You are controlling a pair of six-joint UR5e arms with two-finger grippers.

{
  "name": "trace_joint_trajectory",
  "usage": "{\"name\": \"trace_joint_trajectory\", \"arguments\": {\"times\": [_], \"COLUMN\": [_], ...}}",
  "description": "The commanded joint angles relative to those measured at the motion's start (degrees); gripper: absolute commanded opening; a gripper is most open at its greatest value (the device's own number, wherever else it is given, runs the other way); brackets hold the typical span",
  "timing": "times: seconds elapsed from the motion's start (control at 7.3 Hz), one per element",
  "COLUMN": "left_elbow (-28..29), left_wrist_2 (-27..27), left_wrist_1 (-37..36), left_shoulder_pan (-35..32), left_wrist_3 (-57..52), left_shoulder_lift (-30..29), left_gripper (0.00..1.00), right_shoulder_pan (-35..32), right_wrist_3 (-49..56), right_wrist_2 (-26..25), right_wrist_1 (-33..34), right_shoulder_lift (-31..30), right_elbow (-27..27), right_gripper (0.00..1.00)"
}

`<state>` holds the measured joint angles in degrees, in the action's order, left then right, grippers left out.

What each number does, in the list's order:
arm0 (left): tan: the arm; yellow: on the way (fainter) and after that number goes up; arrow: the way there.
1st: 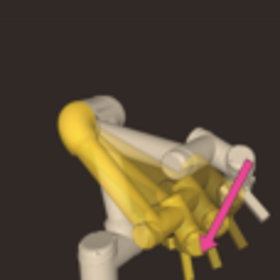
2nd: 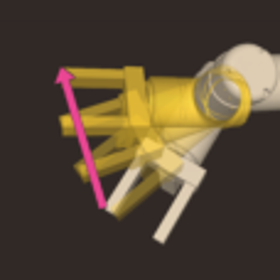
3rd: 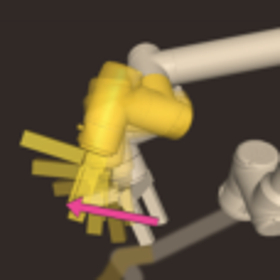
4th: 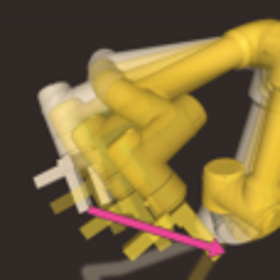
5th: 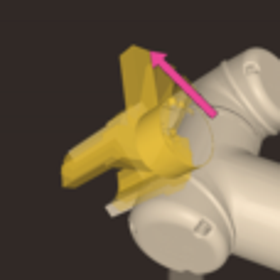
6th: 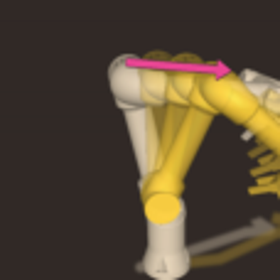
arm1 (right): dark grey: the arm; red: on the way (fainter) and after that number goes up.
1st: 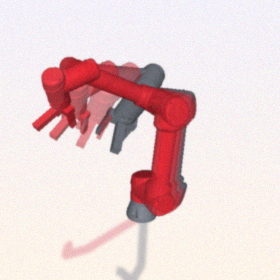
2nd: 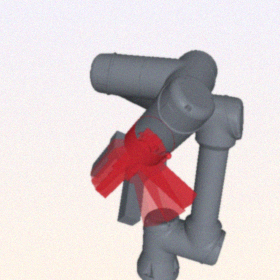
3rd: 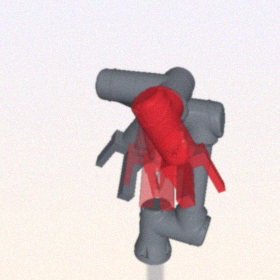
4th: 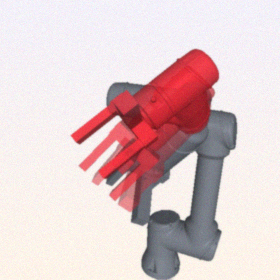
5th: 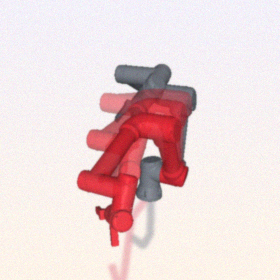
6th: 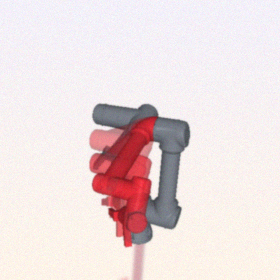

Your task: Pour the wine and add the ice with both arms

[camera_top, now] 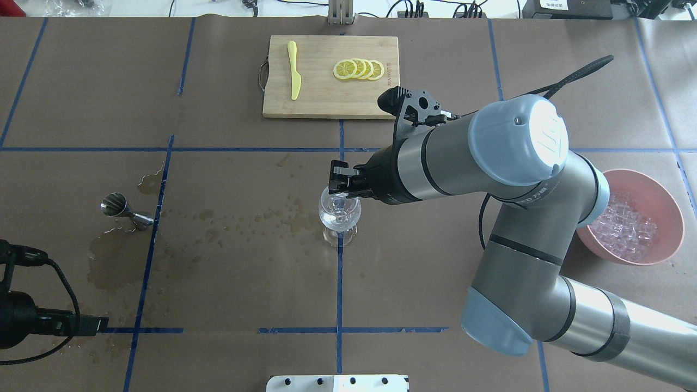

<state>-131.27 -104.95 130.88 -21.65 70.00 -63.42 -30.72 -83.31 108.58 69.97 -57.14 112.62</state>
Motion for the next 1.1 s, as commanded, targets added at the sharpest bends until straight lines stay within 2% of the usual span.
{"name": "trace_joint_trajectory", "arguments": {"times": [0.0, 0.14, 0.27, 0.41, 0.69, 0.82, 0.96], "left_elbow": [-1.27, -1.7, -3.62, -4.6, -4.08, -3.91, -3.56], "left_wrist_2": [-5.93, -6.23, -7.11, -11.38, -13.26, -13.27, -13.27], "left_wrist_1": [-0.63, -1.59, -7.95, -12.62, -19.31, -25.62, -34.12], "left_shoulder_pan": [-2.86, -3.48, -7.66, -13.36, -20.07, -23.84, -30.4], "left_wrist_3": [-0.3, -3.61, -9.47, -14.75, -24.69, -30.13, -37.58], "left_shoulder_lift": [0.05, 0.14, -1.08, -3.26, -6.87, -11.41, -17.72], "left_gripper": [1.0, 1.0, 1.0, 1.0, 1.0, 1.0, 1.0], "right_shoulder_pan": [0.04, 0.04, 0.04, 0.04, -0.48, -1.36, -3.63], "right_wrist_3": [-0.37, -1.24, -1.24, -1.24, -1.16, -0.9, -0.54], "right_wrist_2": [-0.13, -0.13, -0.13, -0.04, 0.48, 0.92, 3.54], "right_wrist_1": [0.08, 0.08, 0.0, 0.08, 1.82, 6.19, 9.28], "right_shoulder_lift": [0.18, 0.18, 0.18, 0.18, -0.08, 0.01, -0.08], "right_elbow": [-0.13, -0.12, -0.04, 0.4, 2.32, 4.69, 6.54], "right_gripper": [0.83, 1.0, 1.0, 1.0, 1.0, 1.0, 1.0]}}
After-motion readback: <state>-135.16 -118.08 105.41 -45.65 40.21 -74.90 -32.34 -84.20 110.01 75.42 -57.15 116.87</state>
